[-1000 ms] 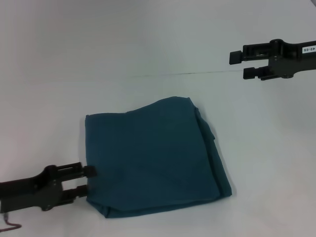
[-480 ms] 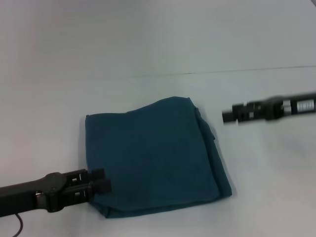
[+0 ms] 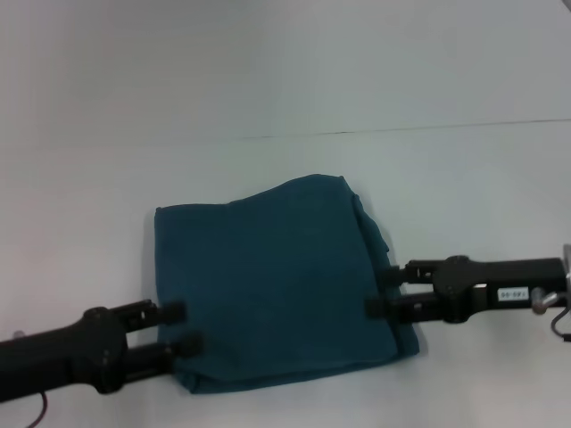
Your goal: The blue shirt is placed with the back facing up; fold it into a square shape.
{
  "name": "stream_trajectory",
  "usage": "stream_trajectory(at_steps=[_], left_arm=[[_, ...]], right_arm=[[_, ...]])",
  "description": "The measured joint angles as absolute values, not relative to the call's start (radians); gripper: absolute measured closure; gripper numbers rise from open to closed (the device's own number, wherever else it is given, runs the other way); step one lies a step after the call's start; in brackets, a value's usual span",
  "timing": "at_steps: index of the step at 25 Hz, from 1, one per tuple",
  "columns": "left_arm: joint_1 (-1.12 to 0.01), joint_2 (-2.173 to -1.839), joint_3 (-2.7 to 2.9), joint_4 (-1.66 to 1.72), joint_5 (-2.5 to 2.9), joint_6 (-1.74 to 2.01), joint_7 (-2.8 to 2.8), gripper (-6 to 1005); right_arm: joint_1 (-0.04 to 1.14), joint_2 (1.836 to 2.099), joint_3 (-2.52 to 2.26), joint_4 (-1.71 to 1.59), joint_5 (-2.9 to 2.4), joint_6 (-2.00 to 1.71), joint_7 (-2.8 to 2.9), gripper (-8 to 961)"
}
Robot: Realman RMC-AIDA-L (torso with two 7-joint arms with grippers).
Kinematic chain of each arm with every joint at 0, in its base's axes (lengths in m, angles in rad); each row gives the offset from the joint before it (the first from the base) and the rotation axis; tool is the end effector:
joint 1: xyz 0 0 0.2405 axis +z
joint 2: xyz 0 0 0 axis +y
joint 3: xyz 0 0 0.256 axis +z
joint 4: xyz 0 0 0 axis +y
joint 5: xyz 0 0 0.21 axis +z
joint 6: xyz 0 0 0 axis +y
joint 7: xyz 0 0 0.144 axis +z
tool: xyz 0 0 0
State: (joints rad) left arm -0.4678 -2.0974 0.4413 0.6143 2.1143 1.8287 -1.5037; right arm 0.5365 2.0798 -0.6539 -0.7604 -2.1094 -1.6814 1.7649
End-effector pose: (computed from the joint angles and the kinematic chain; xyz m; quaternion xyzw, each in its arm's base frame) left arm -0.2761 0.2799 0.0079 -0.8883 -0.3176 -0.3282 0.0477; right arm 0.2563 0.3229 0.0132 -0.9080 0.3502 0.2238 0.0530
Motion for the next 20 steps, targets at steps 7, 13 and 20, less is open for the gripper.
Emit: stream_trajectory(at_steps=[7, 13, 20], left_arm=[[-0.449, -2.126, 0.462, 0.621, 2.120, 1.786, -1.401, 306], [-0.458, -2.120, 0.499, 0.625, 2.124, 1.768, -1.469, 304], [-0.459, -2.123, 0.605, 0.681, 2.124, 1.786, -1.459, 300]], right_arm=[[0.554, 2.083, -0.658, -0.701, -2.107, -1.644, 1.739, 87], [0.557, 2.086, -0.656, -0.662, -2.085, -1.621, 1.732, 87], [0.572, 2.086, -0.708, -0.652, -2.083, -1.610, 1.718, 87]])
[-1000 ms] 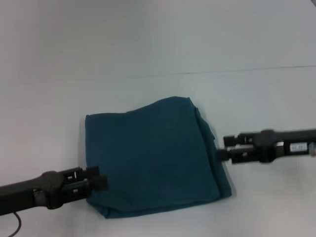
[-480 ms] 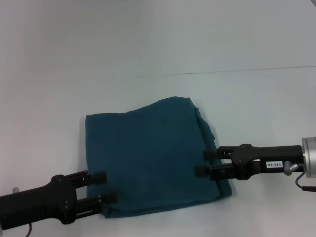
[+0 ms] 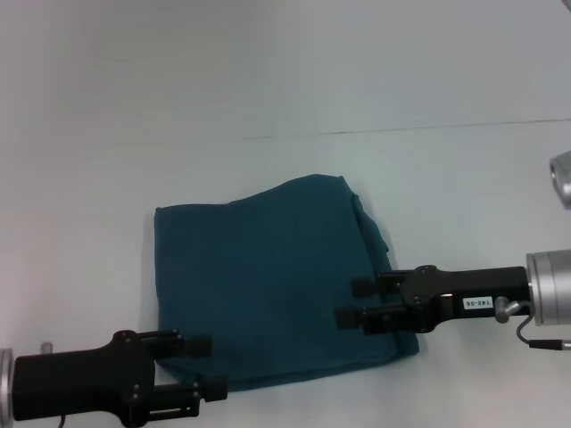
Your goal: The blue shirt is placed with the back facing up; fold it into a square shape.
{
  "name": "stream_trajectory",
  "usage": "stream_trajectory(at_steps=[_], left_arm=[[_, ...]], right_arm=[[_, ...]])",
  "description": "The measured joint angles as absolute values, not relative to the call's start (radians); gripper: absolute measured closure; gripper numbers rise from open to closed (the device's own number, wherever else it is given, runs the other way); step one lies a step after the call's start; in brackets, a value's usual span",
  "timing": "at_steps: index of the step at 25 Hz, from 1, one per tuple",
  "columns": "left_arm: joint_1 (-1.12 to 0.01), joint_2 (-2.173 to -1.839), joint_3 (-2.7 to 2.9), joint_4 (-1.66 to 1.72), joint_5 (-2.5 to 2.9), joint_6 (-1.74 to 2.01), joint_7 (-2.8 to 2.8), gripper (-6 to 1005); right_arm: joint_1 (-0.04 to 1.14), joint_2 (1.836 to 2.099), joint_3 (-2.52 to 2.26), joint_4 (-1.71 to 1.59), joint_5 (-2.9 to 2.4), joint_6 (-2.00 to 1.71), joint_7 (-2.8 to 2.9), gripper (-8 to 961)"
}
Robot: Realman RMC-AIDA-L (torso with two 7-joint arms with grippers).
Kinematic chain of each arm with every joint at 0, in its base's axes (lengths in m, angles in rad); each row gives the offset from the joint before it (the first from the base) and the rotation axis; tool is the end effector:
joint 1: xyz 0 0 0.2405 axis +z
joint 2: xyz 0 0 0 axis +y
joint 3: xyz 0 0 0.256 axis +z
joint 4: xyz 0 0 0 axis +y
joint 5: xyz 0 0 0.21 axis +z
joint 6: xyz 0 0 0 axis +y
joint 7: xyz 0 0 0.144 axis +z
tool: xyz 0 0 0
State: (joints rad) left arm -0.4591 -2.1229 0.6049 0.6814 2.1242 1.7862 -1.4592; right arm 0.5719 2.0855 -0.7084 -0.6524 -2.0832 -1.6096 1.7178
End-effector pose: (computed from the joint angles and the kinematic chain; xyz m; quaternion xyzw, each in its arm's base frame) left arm -0.2690 0.2780 -0.0103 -0.9253 -0.2702 -0.2648 0.0245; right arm 0.2497 0.3266 -0.0126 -0.9101 0.3470 0.2236 0.0364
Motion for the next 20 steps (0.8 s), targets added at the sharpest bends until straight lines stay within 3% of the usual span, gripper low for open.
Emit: stream_trajectory(at_steps=[20], left_arm=[[-0.485, -2.130, 0.670, 0.703, 2.125, 1.774, -1.485, 298]], right_arm=[[0.603, 2.085, -0.871, -0.649, -2.087, -1.526, 1.737, 87]])
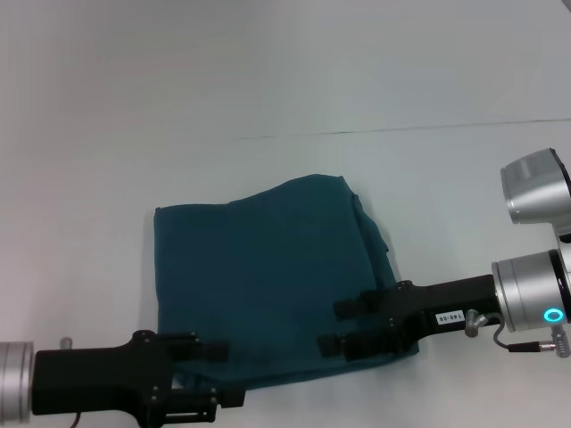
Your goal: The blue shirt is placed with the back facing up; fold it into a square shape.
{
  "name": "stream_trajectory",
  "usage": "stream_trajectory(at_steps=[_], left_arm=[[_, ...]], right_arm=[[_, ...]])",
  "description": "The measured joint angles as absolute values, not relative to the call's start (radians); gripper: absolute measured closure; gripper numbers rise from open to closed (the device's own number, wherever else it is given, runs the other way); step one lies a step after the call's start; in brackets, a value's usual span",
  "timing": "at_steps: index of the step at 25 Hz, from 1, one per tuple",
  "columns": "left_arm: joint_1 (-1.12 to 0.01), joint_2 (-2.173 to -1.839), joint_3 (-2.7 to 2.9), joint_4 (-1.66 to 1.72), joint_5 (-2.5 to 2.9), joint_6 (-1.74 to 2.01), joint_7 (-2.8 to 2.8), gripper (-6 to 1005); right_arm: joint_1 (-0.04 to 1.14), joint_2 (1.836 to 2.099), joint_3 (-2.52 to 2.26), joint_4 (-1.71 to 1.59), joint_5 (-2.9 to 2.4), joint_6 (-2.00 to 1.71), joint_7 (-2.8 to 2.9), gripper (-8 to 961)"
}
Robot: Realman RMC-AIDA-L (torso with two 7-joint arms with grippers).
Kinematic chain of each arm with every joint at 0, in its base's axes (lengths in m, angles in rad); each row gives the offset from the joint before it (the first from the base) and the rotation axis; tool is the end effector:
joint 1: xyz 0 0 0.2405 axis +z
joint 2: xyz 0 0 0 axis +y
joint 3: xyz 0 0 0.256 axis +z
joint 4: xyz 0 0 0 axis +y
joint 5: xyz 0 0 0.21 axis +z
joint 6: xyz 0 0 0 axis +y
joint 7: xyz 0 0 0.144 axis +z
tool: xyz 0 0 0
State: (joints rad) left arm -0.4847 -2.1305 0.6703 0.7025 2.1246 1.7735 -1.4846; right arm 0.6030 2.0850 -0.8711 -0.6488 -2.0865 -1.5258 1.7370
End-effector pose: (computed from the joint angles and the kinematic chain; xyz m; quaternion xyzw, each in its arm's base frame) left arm -0.2574 0.2842 -0.0173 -0.9356 -0.2556 -0.2437 0.0036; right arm 0.2407 0.3326 -0.0330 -0.9322 0.3239 0.1601 0.0218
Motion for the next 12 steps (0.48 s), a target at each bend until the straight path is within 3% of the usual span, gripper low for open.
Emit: stream_trajectory(at_steps=[12], left_arm=[[-0.487, -2.135, 0.681, 0.701, 2.125, 1.707, -1.486, 298]], right_arm=[[0.595, 2.086, -0.877, -0.647, -2.088, -1.549, 1.740, 87]])
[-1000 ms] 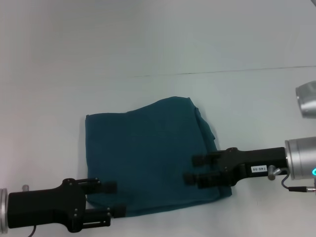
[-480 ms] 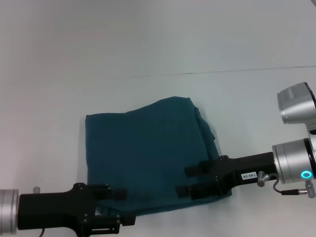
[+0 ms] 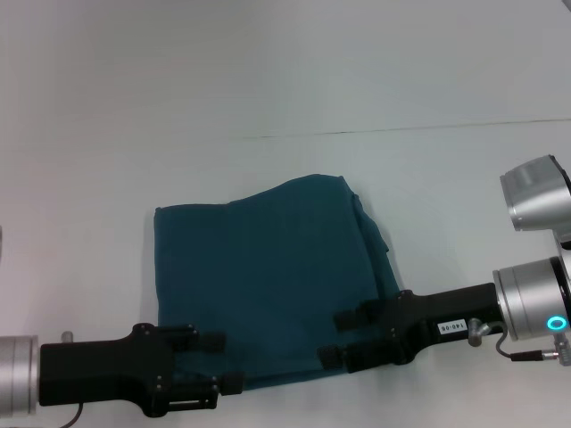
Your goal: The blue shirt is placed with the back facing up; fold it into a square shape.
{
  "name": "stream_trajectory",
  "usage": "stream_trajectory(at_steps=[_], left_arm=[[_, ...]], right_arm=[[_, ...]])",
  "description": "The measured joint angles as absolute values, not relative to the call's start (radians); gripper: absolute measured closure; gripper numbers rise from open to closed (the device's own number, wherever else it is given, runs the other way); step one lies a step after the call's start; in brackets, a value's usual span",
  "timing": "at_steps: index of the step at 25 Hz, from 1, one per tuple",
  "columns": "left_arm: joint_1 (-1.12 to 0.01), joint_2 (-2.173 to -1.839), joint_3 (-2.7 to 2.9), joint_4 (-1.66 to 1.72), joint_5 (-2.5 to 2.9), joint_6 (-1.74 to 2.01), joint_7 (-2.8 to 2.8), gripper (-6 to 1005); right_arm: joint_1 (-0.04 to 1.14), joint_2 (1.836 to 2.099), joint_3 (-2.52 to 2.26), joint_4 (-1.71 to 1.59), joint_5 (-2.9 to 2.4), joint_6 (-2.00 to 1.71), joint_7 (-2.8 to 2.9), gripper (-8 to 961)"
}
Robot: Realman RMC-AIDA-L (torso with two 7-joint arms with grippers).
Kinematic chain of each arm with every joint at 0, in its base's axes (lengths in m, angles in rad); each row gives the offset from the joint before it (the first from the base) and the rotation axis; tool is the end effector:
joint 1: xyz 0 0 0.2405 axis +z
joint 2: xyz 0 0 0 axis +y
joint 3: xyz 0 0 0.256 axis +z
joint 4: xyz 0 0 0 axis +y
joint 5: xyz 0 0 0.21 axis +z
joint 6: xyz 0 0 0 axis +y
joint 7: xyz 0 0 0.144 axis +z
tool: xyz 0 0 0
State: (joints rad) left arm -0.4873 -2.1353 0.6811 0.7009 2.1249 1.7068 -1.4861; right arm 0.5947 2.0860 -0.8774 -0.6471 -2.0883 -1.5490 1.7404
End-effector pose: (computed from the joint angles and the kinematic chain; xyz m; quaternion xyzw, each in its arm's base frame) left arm -0.2604 0.2913 -0.0218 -0.9365 -0.2621 -0.2313 0.0274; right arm 0.2418 0.3266 -0.0344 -0.9314 0.3271 0.1593 0.0080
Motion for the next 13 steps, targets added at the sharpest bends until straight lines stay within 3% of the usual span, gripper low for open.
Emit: stream_trajectory(at_steps=[13], left_arm=[[-0.488, -2.136, 0.681, 0.700, 2.125, 1.692, -1.486, 298]], right_arm=[[0.591, 2.084, -0.879, -0.627, -2.089, -1.554, 1.741, 87]])
